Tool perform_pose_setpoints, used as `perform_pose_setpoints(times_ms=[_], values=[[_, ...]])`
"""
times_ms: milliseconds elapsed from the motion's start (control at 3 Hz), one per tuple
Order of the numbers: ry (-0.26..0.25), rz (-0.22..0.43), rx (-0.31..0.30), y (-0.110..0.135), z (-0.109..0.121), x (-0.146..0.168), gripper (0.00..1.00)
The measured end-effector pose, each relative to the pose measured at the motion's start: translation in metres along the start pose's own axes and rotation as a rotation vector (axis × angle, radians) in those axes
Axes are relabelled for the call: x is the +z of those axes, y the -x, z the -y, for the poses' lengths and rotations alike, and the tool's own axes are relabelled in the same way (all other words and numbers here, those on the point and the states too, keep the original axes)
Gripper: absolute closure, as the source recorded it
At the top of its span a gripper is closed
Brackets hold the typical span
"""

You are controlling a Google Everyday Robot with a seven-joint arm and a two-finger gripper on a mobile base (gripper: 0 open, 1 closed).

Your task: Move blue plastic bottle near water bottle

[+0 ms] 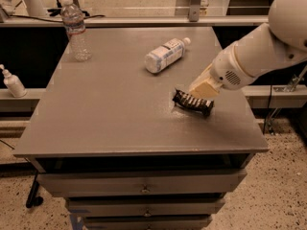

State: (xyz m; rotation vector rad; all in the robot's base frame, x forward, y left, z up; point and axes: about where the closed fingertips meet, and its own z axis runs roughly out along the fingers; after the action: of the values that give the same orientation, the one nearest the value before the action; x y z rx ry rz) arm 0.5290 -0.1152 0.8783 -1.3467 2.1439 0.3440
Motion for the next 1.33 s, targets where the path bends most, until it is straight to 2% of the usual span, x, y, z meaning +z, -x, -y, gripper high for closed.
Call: perform_pose_setpoints(times_ms=[333,667,1333], values=[[0.000,0.046,0.001,0.021,0.000,-0.013,1.00],[0.020,0.034,-0.006,0.018,-0.006,-0.017,0.82],[0.051,0.023,0.008,-0.004,-0.018,0.001,0.35]])
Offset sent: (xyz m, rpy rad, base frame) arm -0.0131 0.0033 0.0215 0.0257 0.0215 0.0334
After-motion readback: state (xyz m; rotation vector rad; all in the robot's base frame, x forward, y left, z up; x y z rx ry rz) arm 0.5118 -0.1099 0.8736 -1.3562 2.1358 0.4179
